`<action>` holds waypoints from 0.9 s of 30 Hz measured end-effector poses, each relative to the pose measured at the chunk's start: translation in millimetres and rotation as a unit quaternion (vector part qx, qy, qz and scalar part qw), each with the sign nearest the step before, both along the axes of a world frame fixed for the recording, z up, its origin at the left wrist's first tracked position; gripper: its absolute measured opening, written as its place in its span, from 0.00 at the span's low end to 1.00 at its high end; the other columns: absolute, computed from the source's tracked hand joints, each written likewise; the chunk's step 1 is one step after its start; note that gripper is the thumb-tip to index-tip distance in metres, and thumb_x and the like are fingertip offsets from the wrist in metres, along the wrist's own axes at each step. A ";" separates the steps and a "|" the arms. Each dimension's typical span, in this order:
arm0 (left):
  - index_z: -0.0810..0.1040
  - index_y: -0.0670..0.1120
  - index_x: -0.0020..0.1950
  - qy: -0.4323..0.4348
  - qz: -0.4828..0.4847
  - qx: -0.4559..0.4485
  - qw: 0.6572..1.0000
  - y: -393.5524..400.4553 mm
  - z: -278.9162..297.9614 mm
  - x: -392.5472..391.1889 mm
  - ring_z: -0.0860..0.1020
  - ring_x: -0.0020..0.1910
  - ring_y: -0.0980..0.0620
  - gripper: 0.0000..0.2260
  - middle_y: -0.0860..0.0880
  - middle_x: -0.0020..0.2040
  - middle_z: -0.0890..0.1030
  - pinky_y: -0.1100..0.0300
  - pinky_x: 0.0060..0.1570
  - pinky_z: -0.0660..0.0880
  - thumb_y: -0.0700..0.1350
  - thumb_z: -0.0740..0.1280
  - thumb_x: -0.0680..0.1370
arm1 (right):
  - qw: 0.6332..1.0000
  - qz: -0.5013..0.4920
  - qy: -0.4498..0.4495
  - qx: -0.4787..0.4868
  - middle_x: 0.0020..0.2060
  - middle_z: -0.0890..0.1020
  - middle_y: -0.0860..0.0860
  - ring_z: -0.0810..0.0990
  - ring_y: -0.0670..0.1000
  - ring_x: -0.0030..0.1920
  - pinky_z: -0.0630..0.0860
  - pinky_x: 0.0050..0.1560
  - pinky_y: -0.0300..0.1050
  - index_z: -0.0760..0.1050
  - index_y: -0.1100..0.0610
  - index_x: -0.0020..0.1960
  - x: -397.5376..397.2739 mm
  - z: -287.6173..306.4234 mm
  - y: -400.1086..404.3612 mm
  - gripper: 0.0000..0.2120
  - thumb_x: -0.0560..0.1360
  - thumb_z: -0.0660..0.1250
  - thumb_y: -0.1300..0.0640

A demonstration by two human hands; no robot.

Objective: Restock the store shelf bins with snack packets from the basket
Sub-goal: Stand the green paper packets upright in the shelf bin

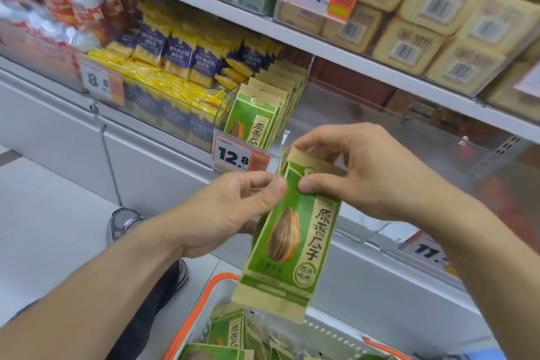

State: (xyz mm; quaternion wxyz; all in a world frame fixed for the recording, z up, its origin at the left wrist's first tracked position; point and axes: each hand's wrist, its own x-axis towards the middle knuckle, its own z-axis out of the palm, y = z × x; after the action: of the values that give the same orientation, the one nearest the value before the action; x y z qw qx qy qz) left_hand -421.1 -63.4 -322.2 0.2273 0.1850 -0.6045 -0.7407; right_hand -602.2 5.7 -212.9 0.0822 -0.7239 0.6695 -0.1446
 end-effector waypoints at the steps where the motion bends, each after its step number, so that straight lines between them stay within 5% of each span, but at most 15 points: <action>1: 0.81 0.45 0.56 0.003 0.006 -0.006 1.000 -2.4 0.3 2.3 0.83 0.46 0.50 0.11 0.45 0.51 0.85 0.59 0.41 0.80 0.48 0.70 0.76 | 1.000 0.015 0.012 -0.014 0.43 0.83 0.39 0.79 0.38 0.45 0.71 0.45 0.33 0.80 0.41 0.56 0.9 -2.7 -3.2 0.16 0.69 0.78 0.48; 6: 0.79 0.44 0.61 -0.010 0.052 -0.063 0.997 -18.1 5.5 11.1 0.84 0.48 0.39 0.16 0.40 0.52 0.85 0.45 0.49 0.78 0.46 0.68 0.75 | 0.998 0.039 -0.019 -0.039 0.54 0.72 0.39 0.71 0.41 0.59 0.68 0.59 0.35 0.75 0.38 0.59 6.4 -14.6 -15.9 0.17 0.72 0.71 0.41; 9: 0.78 0.46 0.61 0.008 0.096 -0.068 0.993 -20.1 10.8 7.7 0.83 0.51 0.38 0.14 0.41 0.51 0.85 0.40 0.58 0.75 0.47 0.70 0.76 | 0.997 0.002 -0.051 0.056 0.60 0.75 0.40 0.77 0.39 0.58 0.76 0.60 0.41 0.67 0.40 0.67 8.7 -7.4 -23.4 0.36 0.63 0.72 0.31; 11: 0.72 0.49 0.63 0.016 0.130 -0.074 0.989 -22.0 14.0 6.2 0.82 0.47 0.34 0.19 0.37 0.47 0.84 0.37 0.52 0.76 0.49 0.67 0.73 | 0.982 0.004 -0.094 0.164 0.53 0.84 0.45 0.84 0.43 0.49 0.82 0.54 0.48 0.69 0.45 0.66 8.3 -1.0 -31.5 0.39 0.60 0.80 0.40; 13: 0.68 0.52 0.66 0.005 0.146 -0.116 0.983 -25.1 13.6 4.6 0.81 0.40 0.34 0.20 0.36 0.43 0.84 0.36 0.42 0.76 0.53 0.68 0.76 | 0.972 0.024 -0.116 0.203 0.47 0.87 0.51 0.86 0.52 0.45 0.83 0.49 0.57 0.76 0.53 0.57 8.8 1.3 -42.1 0.30 0.60 0.84 0.51; 16: 0.68 0.52 0.66 -0.016 0.213 -0.244 0.946 -35.2 8.0 4.6 0.79 0.38 0.55 0.19 0.52 0.39 0.84 0.59 0.38 0.73 0.56 0.64 0.79 | 0.988 0.032 -0.059 0.142 0.42 0.87 0.49 0.86 0.51 0.41 0.83 0.45 0.58 0.79 0.54 0.51 9.9 3.6 -55.6 0.24 0.61 0.84 0.48; 18: 0.69 0.53 0.66 -0.032 0.314 -0.307 0.898 -46.5 6.5 9.5 0.78 0.48 0.63 0.18 0.57 0.49 0.83 0.69 0.45 0.71 0.58 0.63 0.79 | 0.998 0.021 -0.018 0.054 0.41 0.86 0.45 0.85 0.45 0.40 0.82 0.44 0.54 0.80 0.51 0.51 7.0 9.6 -64.3 0.23 0.61 0.83 0.45; 22: 0.68 0.49 0.72 -0.138 0.400 -0.382 0.822 -72.4 -8.5 18.2 0.71 0.66 0.53 0.23 0.51 0.65 0.74 0.59 0.65 0.67 0.53 0.64 0.78 | 0.990 -0.019 -0.063 -0.127 0.42 0.85 0.42 0.83 0.39 0.41 0.80 0.45 0.43 0.78 0.50 0.51 -7.3 18.7 -85.8 0.20 0.65 0.81 0.47; 25: 0.63 0.47 0.75 -0.198 0.340 -0.408 0.824 -75.2 -21.5 13.9 0.66 0.70 0.51 0.27 0.49 0.70 0.68 0.65 0.65 0.60 0.51 0.64 0.77 | 0.977 -0.051 -0.047 -0.202 0.42 0.81 0.38 0.79 0.35 0.42 0.71 0.41 0.28 0.75 0.49 0.53 -11.6 19.1 -102.0 0.21 0.65 0.81 0.49; 27: 0.60 0.46 0.77 -0.206 0.317 -0.413 0.829 -73.5 -27.2 9.9 0.64 0.71 0.53 0.28 0.50 0.72 0.65 0.70 0.63 0.57 0.47 0.66 0.79 | 0.980 -0.060 -0.025 -0.189 0.41 0.80 0.39 0.79 0.37 0.42 0.73 0.40 0.32 0.74 0.50 0.53 -9.1 18.2 -109.5 0.23 0.64 0.82 0.48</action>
State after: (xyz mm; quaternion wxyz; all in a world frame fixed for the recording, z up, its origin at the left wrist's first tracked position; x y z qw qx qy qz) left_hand -411.2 -136.9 -349.5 0.3749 0.4039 -0.7948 -0.2542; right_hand -611.3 -103.8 -194.7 -0.0481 -0.6811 0.6700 -0.2913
